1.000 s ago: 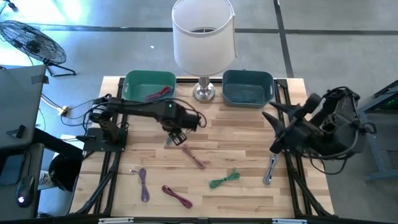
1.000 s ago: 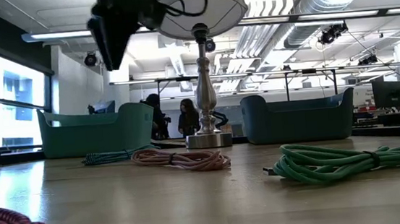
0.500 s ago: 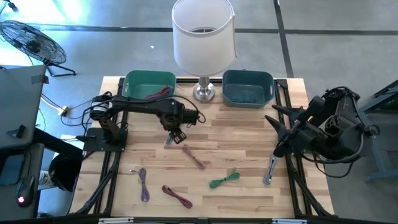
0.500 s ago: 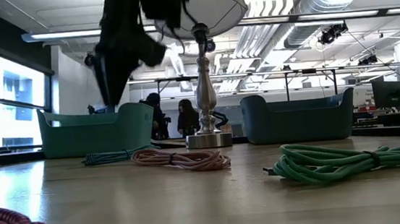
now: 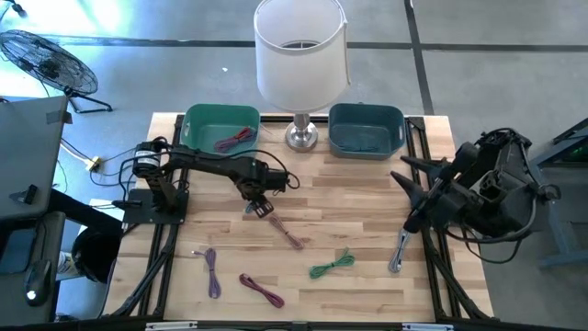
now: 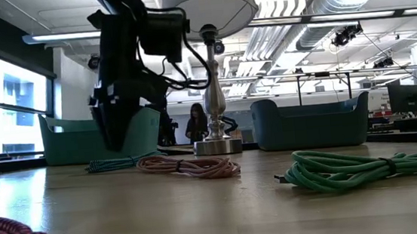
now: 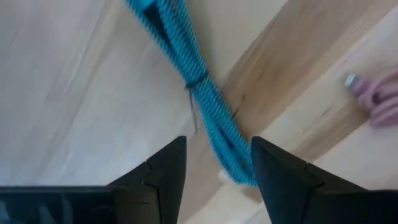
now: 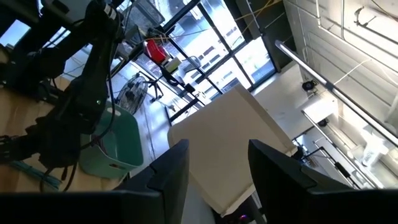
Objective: Pick & Place USB Port
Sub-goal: Put the blue and black charger cable into the blue bin
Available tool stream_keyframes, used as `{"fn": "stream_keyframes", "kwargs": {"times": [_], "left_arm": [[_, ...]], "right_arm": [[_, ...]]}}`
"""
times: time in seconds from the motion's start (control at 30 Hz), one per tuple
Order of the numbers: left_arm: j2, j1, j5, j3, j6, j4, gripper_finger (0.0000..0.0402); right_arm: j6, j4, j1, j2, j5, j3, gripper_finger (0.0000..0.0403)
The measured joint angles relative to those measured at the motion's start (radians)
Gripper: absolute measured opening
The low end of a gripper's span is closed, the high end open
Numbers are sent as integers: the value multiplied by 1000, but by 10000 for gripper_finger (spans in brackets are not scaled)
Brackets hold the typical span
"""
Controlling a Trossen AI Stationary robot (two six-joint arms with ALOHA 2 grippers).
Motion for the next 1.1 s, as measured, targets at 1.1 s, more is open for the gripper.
{"fn": "stream_keyframes", "kwargs": {"times": [1.1], "left_arm": [[-89, -47, 205, -223, 36, 200, 20]], "right_arm": [[21, -5, 15, 0, 1, 0, 146]]}}
